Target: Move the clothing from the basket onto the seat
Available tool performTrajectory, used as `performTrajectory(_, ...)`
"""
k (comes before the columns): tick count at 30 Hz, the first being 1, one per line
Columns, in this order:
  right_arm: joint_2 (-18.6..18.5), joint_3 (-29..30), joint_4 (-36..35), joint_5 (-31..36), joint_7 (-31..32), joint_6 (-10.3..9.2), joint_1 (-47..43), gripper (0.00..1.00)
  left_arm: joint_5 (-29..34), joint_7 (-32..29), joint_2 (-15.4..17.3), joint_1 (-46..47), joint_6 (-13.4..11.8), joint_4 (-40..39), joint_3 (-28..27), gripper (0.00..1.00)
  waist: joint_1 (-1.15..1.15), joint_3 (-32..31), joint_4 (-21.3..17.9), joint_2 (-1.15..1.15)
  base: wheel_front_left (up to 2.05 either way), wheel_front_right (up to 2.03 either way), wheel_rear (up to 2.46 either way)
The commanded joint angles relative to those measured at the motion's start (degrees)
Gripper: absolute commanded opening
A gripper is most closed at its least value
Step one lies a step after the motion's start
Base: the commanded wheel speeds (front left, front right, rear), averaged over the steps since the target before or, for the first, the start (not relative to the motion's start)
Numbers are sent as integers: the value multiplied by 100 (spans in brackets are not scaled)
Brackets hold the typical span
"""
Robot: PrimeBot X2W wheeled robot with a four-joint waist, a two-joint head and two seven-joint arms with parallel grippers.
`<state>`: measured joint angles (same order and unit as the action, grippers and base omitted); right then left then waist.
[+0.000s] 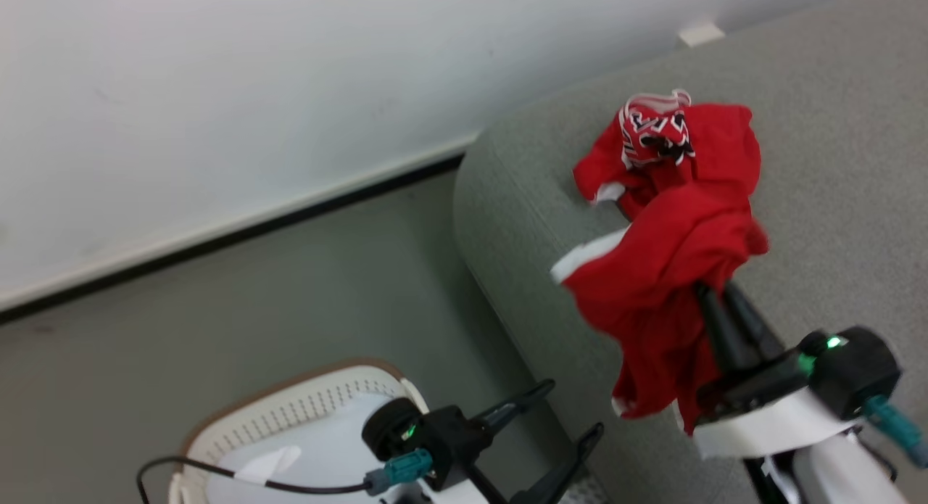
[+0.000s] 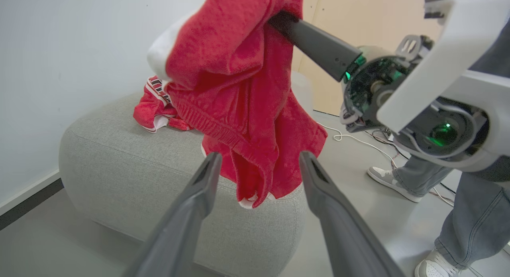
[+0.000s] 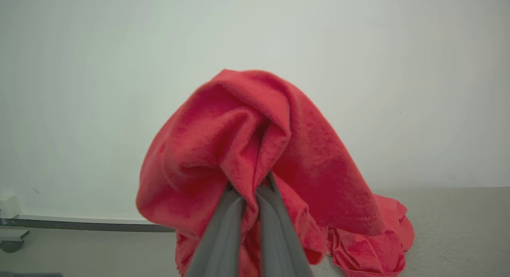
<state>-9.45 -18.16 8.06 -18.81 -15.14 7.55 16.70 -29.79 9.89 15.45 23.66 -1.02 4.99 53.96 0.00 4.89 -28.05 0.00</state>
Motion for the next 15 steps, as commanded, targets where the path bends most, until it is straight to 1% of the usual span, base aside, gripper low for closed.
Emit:
performTrajectory(1,71,218,-140,-33,1,-13,217,0,98,-60,126,182,49,-97,10,100,0,757,-243,0,0,0,0)
performTrajectory(6,403,1205,-529,91,2,-13,696,0,358,-328,454,613,244,-472,84,100,0,1851,-42,0,0,0,0)
performTrajectory(10,546,1807,-527,175,2,-13,1408,0,554,-565,746,994,390,-835,79,100,0,2718,175,0,0,0,0)
performTrajectory(12,529,2070,-405,113,2,-13,1883,0,633,-681,887,1149,441,-996,54,100,0,3065,271,0,0,0,0)
performTrajectory(15,231,2607,-112,-26,75,-13,2679,0,672,-768,1065,1304,413,-1199,-58,100,0,3463,365,0,0,0,0)
